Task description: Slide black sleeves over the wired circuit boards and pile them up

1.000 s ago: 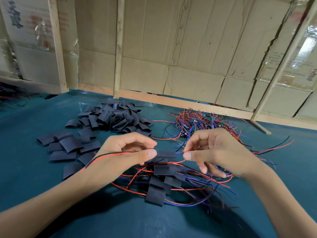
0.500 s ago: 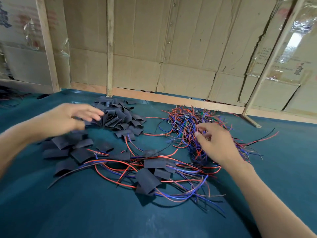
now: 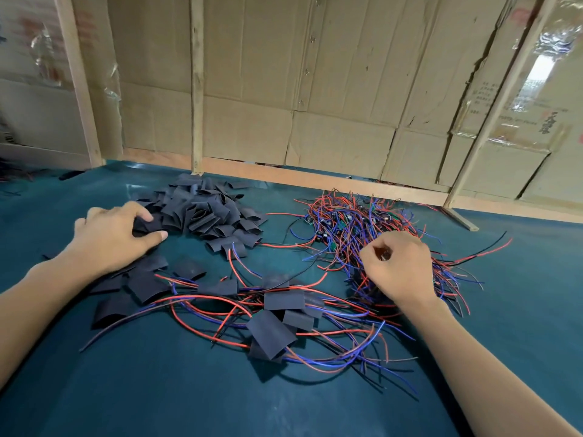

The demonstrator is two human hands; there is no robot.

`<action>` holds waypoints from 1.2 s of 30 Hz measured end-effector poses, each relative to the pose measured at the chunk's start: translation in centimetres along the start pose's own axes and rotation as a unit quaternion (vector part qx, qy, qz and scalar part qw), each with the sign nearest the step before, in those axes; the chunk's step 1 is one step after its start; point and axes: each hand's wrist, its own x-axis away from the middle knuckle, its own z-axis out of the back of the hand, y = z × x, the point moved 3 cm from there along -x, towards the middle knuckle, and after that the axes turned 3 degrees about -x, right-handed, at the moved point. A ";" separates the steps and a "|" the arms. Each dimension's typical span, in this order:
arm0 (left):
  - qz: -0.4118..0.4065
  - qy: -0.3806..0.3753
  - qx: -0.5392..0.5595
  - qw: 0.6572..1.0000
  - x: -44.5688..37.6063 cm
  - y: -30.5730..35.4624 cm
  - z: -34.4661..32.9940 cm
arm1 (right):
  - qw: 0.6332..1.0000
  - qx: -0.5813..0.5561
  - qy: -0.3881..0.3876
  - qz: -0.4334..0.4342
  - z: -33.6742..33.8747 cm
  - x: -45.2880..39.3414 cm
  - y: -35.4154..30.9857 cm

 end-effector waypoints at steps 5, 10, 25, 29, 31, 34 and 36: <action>-0.037 0.078 -0.024 0.996 -0.3 0.2 0.6 | 0.999 -0.007 0.025 0.021 0.7 -0.2 -0.7; -0.062 0.145 -0.015 0.987 0.2 0.4 1.6 | 0.985 0.018 0.172 0.011 3.8 -2.4 -1.5; -0.306 0.086 0.289 0.903 6.6 10.1 4.4 | 0.935 0.151 -0.274 -0.165 -3.2 -9.9 -0.6; -0.293 0.034 0.332 0.896 8.3 11.8 4.4 | 0.903 -0.082 -0.300 -0.296 -0.4 -11.5 -1.4; -0.263 0.018 0.344 0.901 8.8 12.1 4.6 | 0.866 -0.172 -0.307 -0.356 2.0 -12.2 -2.9; -0.209 0.011 0.355 0.911 9.0 12.3 5.0 | 0.878 -0.242 -0.258 -0.322 6.3 -12.7 -5.4; -0.178 0.006 0.385 0.905 9.1 12.5 5.4 | 0.858 -0.370 -0.226 -0.276 8.2 -11.5 -7.3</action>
